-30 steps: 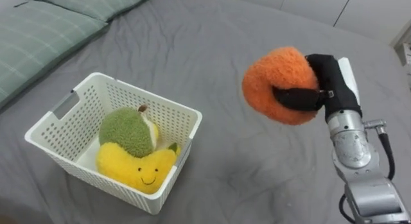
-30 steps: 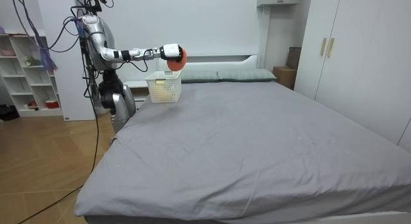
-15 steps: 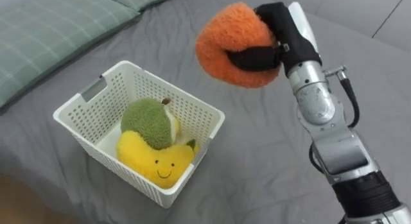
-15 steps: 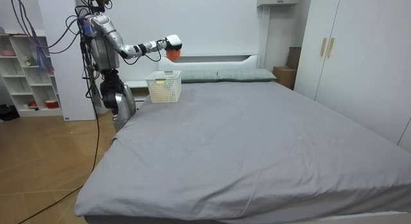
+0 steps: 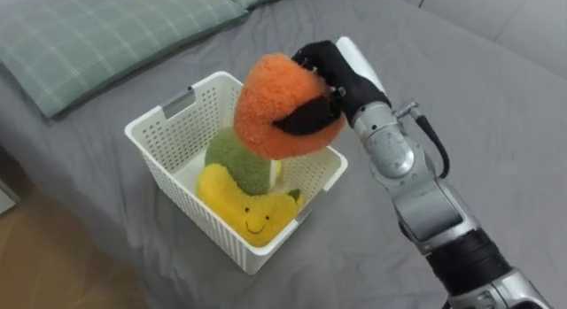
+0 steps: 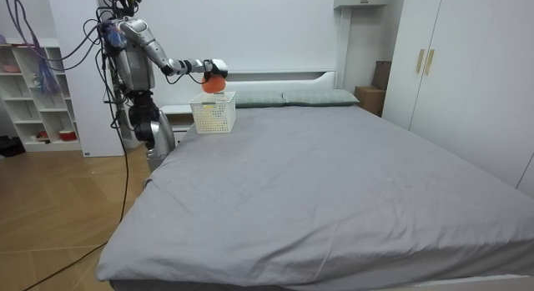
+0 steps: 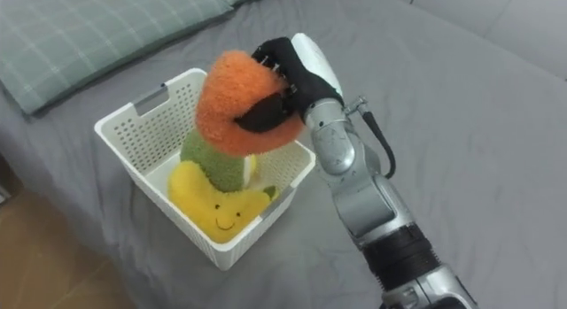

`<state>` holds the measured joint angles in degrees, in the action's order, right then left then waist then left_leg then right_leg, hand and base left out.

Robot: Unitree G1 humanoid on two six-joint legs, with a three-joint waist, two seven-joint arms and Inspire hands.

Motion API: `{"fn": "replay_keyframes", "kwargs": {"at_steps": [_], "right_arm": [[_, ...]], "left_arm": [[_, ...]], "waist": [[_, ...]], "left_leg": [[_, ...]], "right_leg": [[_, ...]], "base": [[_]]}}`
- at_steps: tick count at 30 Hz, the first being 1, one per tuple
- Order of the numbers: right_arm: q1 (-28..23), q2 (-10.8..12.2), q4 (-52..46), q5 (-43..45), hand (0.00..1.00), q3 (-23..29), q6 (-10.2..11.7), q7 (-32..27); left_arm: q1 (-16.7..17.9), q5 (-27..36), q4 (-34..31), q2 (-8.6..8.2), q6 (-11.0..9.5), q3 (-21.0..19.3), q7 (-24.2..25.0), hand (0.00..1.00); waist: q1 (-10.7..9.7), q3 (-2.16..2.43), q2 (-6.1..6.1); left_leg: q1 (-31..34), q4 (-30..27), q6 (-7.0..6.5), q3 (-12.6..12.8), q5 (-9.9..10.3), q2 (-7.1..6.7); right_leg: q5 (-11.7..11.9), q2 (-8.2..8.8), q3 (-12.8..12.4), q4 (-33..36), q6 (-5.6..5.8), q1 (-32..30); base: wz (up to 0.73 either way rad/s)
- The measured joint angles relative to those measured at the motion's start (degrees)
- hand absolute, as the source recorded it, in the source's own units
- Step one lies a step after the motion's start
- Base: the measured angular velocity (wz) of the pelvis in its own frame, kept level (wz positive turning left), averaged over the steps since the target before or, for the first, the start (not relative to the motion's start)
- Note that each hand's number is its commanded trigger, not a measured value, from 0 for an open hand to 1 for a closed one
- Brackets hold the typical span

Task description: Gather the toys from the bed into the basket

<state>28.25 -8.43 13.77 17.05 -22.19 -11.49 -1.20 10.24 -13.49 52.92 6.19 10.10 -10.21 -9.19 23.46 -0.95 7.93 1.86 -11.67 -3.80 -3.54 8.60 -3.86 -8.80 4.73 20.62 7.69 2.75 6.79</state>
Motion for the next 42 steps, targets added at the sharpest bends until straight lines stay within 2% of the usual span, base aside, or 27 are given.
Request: {"fn": "replay_keyframes", "kwargs": {"at_steps": [2,6,13,20,25,27,33,42], "right_arm": [[0.1,0.0,0.2,0.0,0.00,-0.3,0.0,0.5],[0.0,-0.1,1.1,0.0,0.00,-1.1,0.0,1.3],[0.0,-0.2,1.7,0.0,0.00,-0.8,0.2,2.6],[0.0,-1.0,1.7,0.0,0.00,-0.6,1.2,2.5],[-0.1,-1.3,1.7,0.0,0.00,-0.6,1.9,1.8],[-0.1,-1.6,1.7,0.0,0.00,-0.6,2.2,1.7],[-0.1,-3.3,1.7,0.0,0.00,-0.6,2.2,1.2],[-0.1,-3.8,1.7,0.7,0.00,-0.6,2.2,1.2]], "left_arm": [[-0.1,0.0,0.0,0.06,0.1,0.2,0.0,0.00],[0.6,0.0,0.3,0.29,0.7,0.4,-0.3,0.00],[0.4,-0.1,0.9,0.12,0.8,0.3,-0.2,0.00],[0.0,-0.1,0.0,0.11,0.7,0.3,-0.2,0.00],[-0.8,-0.1,-0.1,0.00,0.6,0.4,-0.3,0.00],[-0.8,-0.1,-0.1,0.06,0.3,0.4,-0.3,0.00],[-1.0,0.0,-0.1,0.03,-0.7,0.4,-0.3,0.00],[-0.9,0.0,-0.1,0.09,-1.2,0.4,-0.2,0.00]], "waist": [[0.5,-0.08,0.24],[0.1,-0.40,1.05],[-0.1,-0.59,0.81],[-0.3,-0.49,0.44],[-0.4,-0.10,-0.31],[-0.9,-0.09,-0.52],[-1.3,-0.05,-0.48],[-1.3,-0.03,-0.43]], "left_leg": [[0.1,-0.1,-0.02,-0.3,0.0,-0.09],[0.7,-0.7,0.02,-1.2,-0.2,-0.29],[1.0,-1.2,-0.03,-1.3,-0.2,-0.45],[1.0,-1.2,-0.05,-1.3,-0.2,-0.46],[0.5,-0.9,-0.11,-0.9,-0.2,-0.42],[0.5,-0.8,-0.13,-0.9,-0.2,-0.43],[0.2,-0.5,-0.14,-0.2,-0.3,-0.31],[0.1,-0.5,-0.18,-0.1,-0.3,-0.31]], "right_leg": [[0.0,0.00,0.0,0.0,0.00,0.1],[0.0,0.03,0.4,0.0,0.00,0.1],[0.0,0.14,-0.1,0.0,0.00,0.1],[0.0,0.14,-0.6,0.1,0.00,0.1],[0.0,0.16,-1.6,0.1,0.00,0.1],[0.0,0.18,-1.6,0.1,0.00,0.1],[0.0,0.20,-2.0,0.1,0.00,0.0],[0.0,0.20,-1.6,0.1,0.00,0.2]], "base": [[0.09],[0.12],[0.01],[0.00],[-0.03],[-0.02],[-0.05],[0.00]]}}
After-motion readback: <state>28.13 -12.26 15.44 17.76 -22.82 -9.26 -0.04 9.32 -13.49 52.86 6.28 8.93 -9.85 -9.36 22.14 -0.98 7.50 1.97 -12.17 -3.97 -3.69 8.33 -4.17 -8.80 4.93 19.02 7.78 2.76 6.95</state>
